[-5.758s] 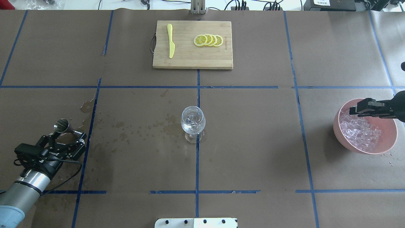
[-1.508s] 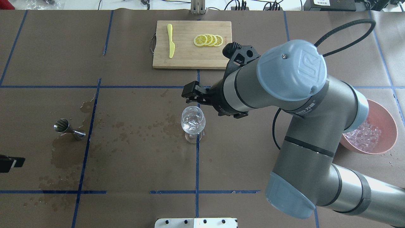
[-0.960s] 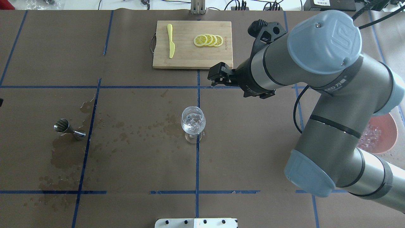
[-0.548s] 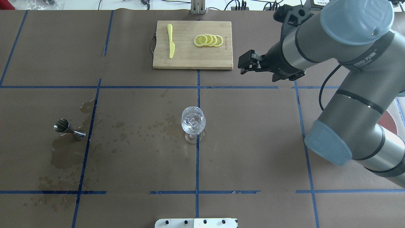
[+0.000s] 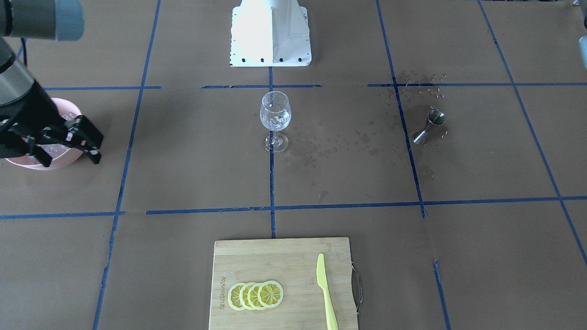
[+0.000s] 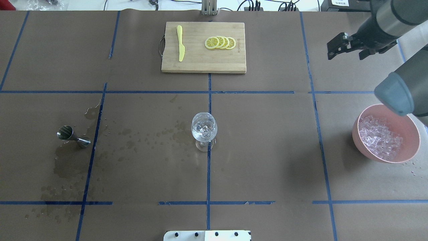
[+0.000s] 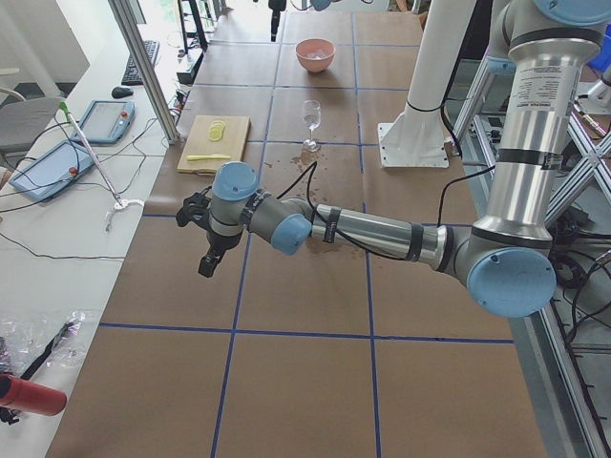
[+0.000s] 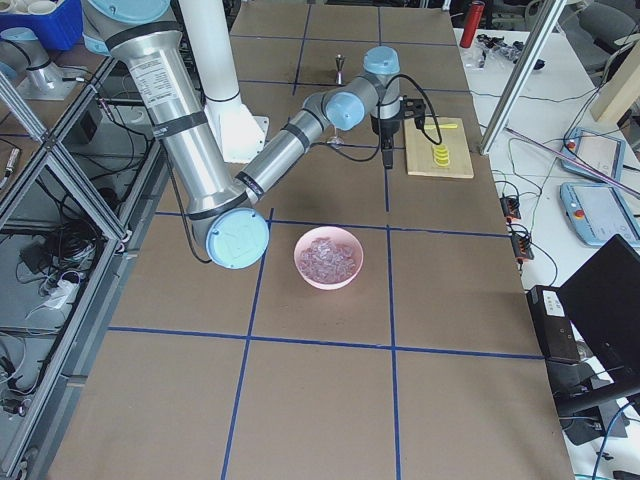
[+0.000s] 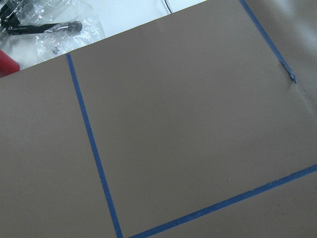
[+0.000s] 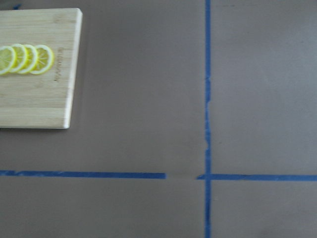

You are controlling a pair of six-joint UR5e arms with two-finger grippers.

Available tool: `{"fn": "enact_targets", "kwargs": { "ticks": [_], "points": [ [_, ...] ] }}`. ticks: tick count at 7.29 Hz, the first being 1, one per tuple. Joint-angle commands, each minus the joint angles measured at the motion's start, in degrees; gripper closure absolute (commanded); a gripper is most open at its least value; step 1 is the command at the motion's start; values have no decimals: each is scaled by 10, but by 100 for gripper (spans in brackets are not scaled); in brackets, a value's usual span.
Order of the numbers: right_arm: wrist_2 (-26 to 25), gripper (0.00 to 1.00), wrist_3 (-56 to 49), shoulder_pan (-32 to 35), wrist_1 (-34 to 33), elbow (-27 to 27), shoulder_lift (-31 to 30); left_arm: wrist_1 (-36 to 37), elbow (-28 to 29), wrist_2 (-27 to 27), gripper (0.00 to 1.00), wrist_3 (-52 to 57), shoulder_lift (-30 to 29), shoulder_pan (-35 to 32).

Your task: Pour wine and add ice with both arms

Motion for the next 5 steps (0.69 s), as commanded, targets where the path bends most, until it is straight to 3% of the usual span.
{"fn": "enact_targets", "kwargs": {
  "ticks": [1, 5],
  "points": [
    [34, 0, -192, 87, 0, -87, -30, 42, 16, -3, 0, 64, 4, -30],
    [130, 0, -411, 211, 9, -169, -129, 180, 11, -6, 0, 113, 6, -85]
  ]
}}
